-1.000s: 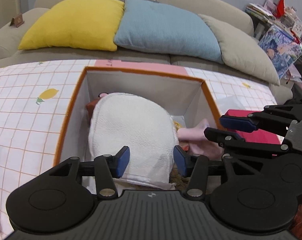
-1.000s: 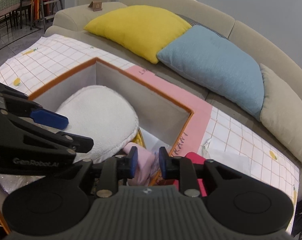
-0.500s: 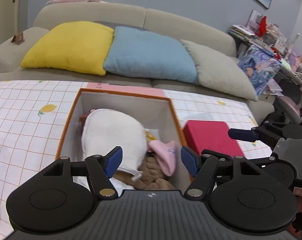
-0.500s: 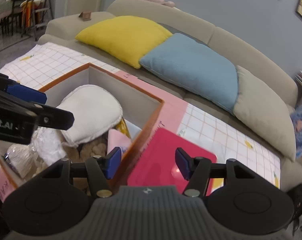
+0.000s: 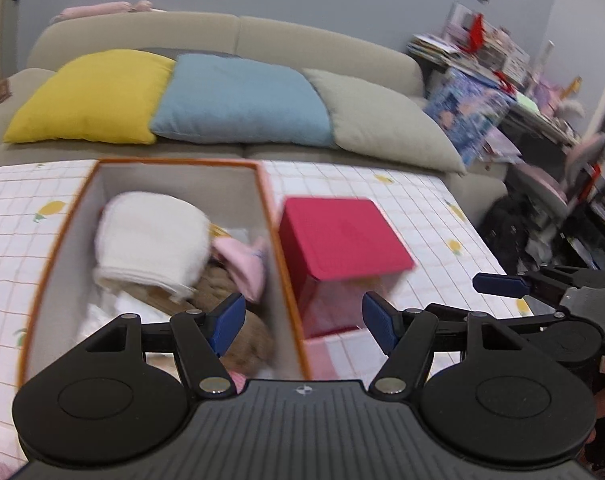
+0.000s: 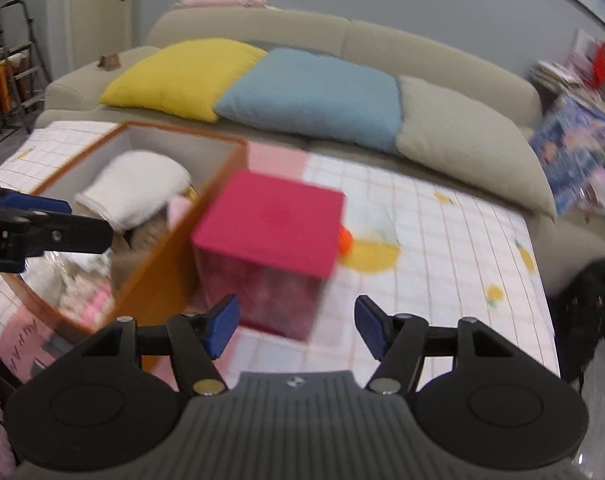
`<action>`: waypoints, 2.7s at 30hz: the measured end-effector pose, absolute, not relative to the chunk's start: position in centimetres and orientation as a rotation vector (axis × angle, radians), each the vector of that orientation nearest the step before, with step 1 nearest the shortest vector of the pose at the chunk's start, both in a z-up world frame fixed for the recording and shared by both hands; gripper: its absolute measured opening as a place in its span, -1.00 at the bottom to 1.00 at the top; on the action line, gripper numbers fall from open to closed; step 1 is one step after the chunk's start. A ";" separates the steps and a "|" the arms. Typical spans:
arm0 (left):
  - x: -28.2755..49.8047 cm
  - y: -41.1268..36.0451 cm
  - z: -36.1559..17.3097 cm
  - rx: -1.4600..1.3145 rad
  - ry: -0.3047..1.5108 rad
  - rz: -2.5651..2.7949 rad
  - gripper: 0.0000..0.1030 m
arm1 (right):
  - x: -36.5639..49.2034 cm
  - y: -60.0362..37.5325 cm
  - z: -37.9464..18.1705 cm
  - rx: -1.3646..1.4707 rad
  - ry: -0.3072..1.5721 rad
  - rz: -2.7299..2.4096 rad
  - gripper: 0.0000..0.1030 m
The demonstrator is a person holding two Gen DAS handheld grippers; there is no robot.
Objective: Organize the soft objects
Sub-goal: 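Move both tools back over the orange crocheted fruit and mesh bag, then grasp the orange crocheted fruit with the left tool while the right tool grasps the mesh bag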
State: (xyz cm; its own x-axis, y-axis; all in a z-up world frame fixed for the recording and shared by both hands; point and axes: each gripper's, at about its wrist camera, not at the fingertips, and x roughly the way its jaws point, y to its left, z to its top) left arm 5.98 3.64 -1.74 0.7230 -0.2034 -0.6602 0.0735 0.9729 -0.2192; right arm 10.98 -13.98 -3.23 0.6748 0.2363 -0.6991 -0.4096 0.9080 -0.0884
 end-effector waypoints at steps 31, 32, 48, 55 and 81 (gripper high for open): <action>13.1 -7.8 -1.4 0.057 0.884 -0.336 0.48 | 18.6 -23.5 -7.1 -0.016 0.831 0.284 0.13; 13.9 -7.9 -1.3 0.067 0.891 -0.339 0.47 | 19.4 -23.4 -7.3 -0.008 0.830 0.307 0.12; 31.1 -11.7 -3.9 0.357 1.224 -0.399 0.40 | 31.7 -24.1 -12.3 0.168 0.759 0.367 -0.20; 36.3 -12.5 -8.3 0.420 1.409 -0.383 0.37 | 33.0 -25.5 -14.0 0.166 0.729 0.390 -0.21; 37.9 -13.0 -13.8 0.544 1.511 -0.323 -0.11 | 35.3 -26.3 -15.6 0.178 0.734 0.388 -0.21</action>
State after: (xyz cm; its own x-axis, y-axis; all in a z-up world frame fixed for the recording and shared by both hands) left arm 37.88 -13.01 -13.82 0.0508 0.1298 -0.9902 0.5239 0.8407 0.1371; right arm 35.31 -26.27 -15.56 0.6753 0.4045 -0.6168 -0.2814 0.9142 0.2915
